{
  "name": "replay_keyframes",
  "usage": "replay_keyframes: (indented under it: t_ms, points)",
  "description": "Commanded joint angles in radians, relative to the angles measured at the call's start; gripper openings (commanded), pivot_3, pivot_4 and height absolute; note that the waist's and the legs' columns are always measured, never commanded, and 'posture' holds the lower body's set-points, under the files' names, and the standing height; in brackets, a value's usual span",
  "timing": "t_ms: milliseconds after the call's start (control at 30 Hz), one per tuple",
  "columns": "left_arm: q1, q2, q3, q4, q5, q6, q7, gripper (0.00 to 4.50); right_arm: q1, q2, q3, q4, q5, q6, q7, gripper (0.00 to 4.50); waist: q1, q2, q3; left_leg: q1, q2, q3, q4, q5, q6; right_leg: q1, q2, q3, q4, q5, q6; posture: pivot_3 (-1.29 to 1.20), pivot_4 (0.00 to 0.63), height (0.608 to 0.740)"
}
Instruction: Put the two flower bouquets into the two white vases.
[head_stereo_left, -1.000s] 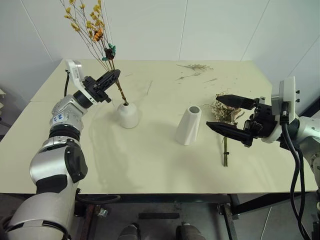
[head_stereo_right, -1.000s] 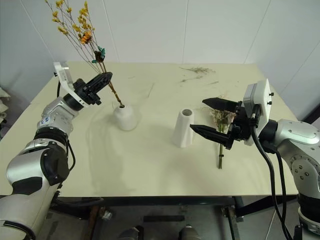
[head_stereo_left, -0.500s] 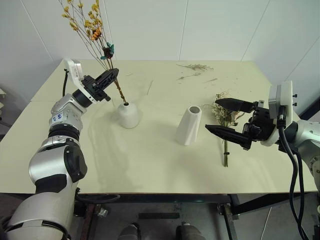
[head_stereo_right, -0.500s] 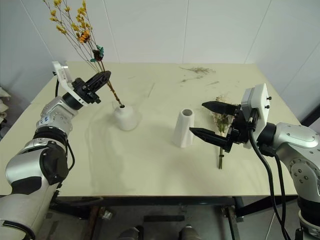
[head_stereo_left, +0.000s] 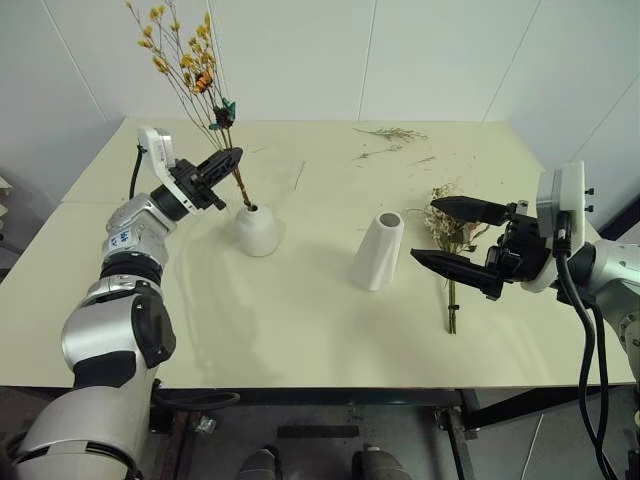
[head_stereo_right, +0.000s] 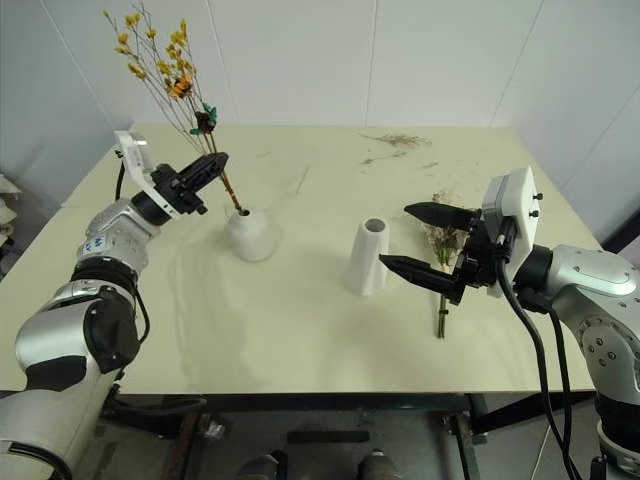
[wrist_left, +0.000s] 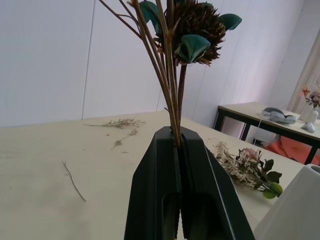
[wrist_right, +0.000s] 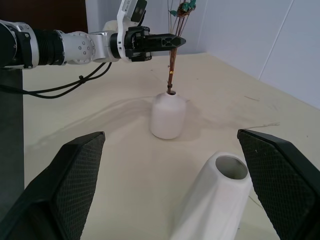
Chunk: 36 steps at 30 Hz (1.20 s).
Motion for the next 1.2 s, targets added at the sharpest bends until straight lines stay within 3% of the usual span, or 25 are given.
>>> replay_keyframes:
  t_ms: [33, 1200]
  points:
    - [-0.008, 0.002, 0.0, -0.003, 0.003, -0.015, 0.007, 0.03, -0.006, -0.004, -0.015, -0.021, 0.002, -0.009, -0.006, 4.5, 0.0, 0.0, 0.0, 0.0, 0.0, 0.0, 0.0, 0.0, 0.0, 0.0, 0.0, 0.0, 0.0, 0.0, 0.0, 0.0, 0.15, 0.74]
    - [-0.023, -0.013, -0.021, 0.012, 0.03, -0.004, 0.049, 0.03, 0.046, 0.0, -0.029, -0.049, -0.001, -0.013, -0.041, 4.5, 0.001, 0.0, 0.0, 0.001, 0.0, 0.0, -0.002, 0.0, 0.0, 0.001, 0.0, 0.0, -0.002, 0.0, 0.0, 0.0, 0.15, 0.74]
